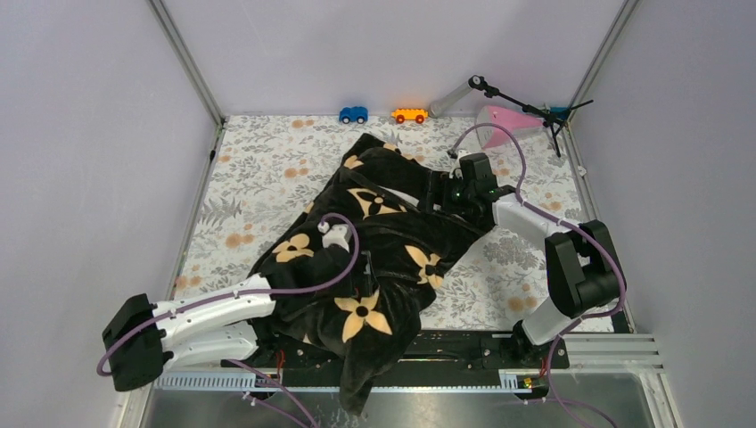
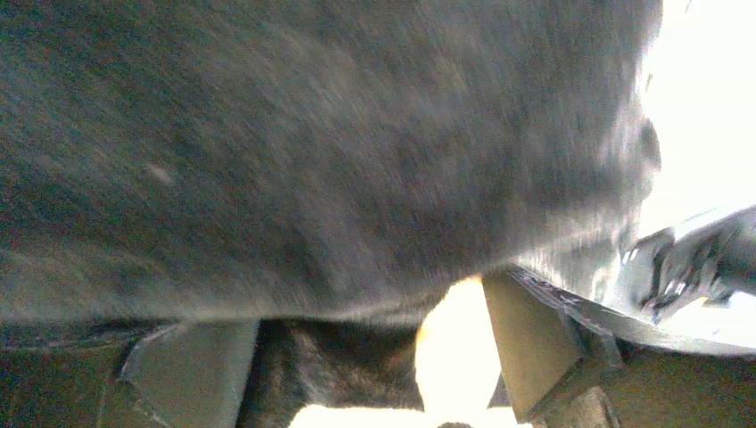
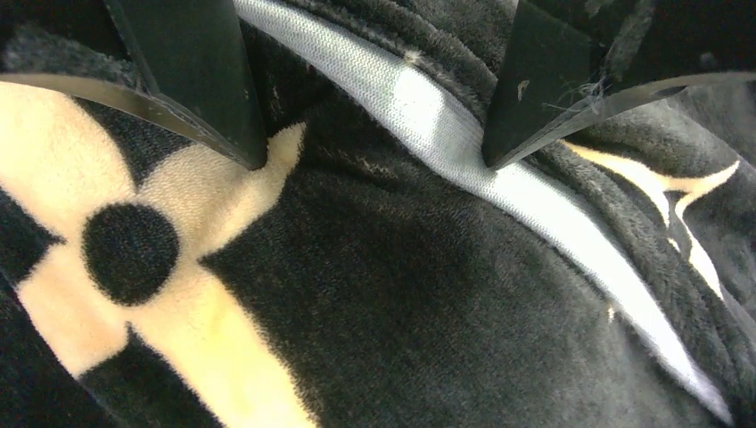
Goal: Remove the pillowcase from the pillow
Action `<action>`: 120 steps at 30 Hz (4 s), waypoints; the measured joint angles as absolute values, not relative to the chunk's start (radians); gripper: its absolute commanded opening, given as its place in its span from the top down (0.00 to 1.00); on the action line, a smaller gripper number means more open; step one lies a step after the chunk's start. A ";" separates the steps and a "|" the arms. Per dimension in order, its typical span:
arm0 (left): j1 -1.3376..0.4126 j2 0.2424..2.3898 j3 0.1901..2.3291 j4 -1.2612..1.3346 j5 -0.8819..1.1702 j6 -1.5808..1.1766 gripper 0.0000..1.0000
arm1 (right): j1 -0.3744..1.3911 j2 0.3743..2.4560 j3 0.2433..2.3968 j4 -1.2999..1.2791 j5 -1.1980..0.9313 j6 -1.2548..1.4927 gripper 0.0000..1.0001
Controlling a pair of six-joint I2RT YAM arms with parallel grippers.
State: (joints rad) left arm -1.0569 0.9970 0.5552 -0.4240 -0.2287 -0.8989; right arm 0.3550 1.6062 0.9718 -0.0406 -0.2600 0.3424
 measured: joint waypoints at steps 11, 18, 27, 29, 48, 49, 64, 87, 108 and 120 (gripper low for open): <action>-0.631 1.308 0.676 -0.249 -0.080 -0.724 0.01 | 0.384 1.321 0.717 -0.020 -0.228 0.348 0.03; -0.621 1.477 0.917 -0.276 -0.278 -0.598 0.01 | 0.395 1.120 0.681 -0.196 -0.220 0.348 0.04; -0.646 1.163 0.824 -0.268 -0.405 -0.599 0.01 | 0.402 1.103 0.702 -0.276 -0.100 0.366 0.11; -0.661 1.063 0.755 -0.239 -0.399 -0.610 0.01 | 0.402 1.125 0.723 -0.278 -0.075 0.367 0.17; -0.393 0.879 0.464 -0.154 -0.203 -0.754 0.01 | 0.749 1.240 0.755 -0.103 -0.291 0.412 0.21; -0.393 0.849 0.464 -0.165 -0.203 -0.748 0.01 | 0.754 1.239 0.756 -0.105 -0.290 0.413 0.17; -0.755 0.942 0.596 -0.127 -0.044 -0.653 0.07 | 0.748 1.013 0.746 -0.229 0.290 0.450 0.04; -0.637 1.333 0.710 -0.036 -0.067 -0.665 0.63 | 0.745 1.364 0.908 -0.141 0.329 0.493 0.79; -0.483 1.157 0.554 -0.108 -0.265 -0.777 1.00 | 0.492 1.013 0.785 -0.318 0.502 0.487 1.00; -0.606 1.018 0.559 -0.106 -0.226 -0.706 0.45 | 0.465 0.992 0.710 -0.285 0.255 0.484 0.36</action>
State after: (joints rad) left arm -0.6064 1.0180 0.5594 -0.1062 -0.2260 -0.7063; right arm 0.4652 0.9920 0.7097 -0.2848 0.2554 0.4839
